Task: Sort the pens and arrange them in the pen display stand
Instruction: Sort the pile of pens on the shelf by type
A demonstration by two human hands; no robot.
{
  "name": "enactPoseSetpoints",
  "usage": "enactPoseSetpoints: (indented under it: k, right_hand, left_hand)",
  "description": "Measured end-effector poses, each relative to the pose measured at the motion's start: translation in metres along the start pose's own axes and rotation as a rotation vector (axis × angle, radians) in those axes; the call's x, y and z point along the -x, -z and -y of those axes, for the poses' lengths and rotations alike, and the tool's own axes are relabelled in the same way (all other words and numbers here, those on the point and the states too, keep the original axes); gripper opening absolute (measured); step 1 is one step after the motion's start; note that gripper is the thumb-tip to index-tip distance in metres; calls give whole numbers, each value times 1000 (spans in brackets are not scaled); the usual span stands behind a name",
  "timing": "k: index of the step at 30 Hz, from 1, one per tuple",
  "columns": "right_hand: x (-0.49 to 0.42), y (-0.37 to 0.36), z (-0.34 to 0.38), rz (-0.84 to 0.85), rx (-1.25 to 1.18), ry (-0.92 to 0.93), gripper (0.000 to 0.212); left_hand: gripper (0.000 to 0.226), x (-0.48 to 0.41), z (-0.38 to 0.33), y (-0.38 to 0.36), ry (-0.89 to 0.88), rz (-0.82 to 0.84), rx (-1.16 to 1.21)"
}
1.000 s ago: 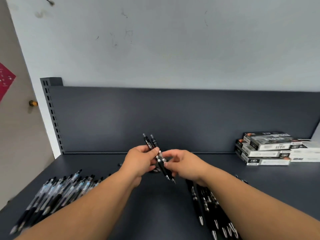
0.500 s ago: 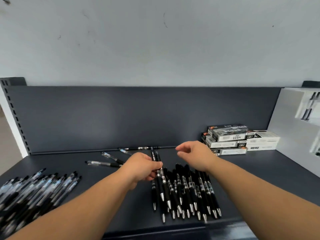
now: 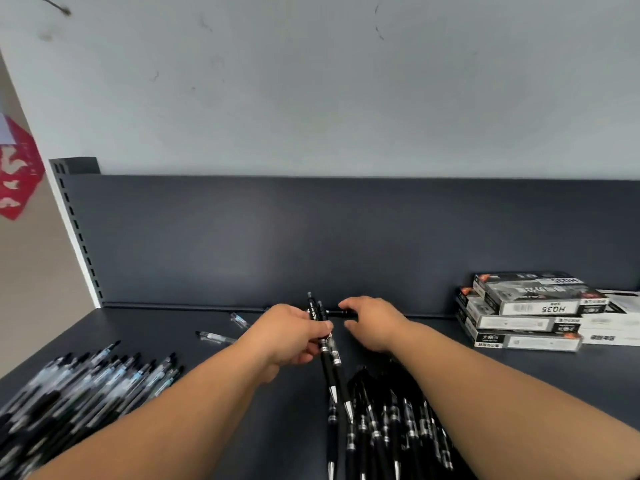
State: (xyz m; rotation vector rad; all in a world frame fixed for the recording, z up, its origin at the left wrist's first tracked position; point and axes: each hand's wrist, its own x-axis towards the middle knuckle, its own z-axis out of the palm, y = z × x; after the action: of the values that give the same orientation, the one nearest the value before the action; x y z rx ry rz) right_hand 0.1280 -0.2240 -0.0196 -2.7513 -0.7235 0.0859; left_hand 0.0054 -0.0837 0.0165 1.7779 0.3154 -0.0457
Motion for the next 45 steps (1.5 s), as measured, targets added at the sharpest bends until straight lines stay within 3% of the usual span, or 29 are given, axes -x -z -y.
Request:
enactPoseSetpoints:
  k: [5, 10, 13, 16, 18, 20, 23, 28, 31, 35, 45]
  right_hand:
    - [-21, -4, 9, 2, 213, -3, 40]
    - [-18, -1, 14, -36, 147, -32, 26]
    - [-6, 12, 11, -120, -141, -67, 18]
    - [12, 30, 3, -292, -684, -114, 5]
    - [28, 46, -3, -395, -926, -135, 9]
    - [45, 62, -11, -456, -989, -137, 20]
    - [71, 70, -18, -413, -902, -160, 24]
    - [105, 37, -12, -87, -641, -140, 28]
    - [114, 23, -8, -128, -392, -106, 39]
    - [128, 16, -9, -191, -218, -31, 50]
    - [135, 1, 11, -177, -100, 83, 31]
  left_hand:
    - [9, -5, 7, 10, 12, 1, 26]
    - [9, -5, 11, 13, 17, 5, 16]
    - [10, -2, 11, 10, 10, 21, 39]
    - [14, 6, 14, 2, 5, 50, 35]
    - [16, 13, 15, -5, 5, 62, 28]
    - [14, 21, 15, -11, 3, 73, 15]
    - [11, 34, 16, -19, 1, 92, -70]
    - [20, 47, 25, -37, -31, 36, -407]
    - [22, 51, 31, -45, -117, -96, -526]
    - [63, 65, 47, -45, -218, -217, -711]
    - [33, 71, 60, -44, -215, -116, -665]
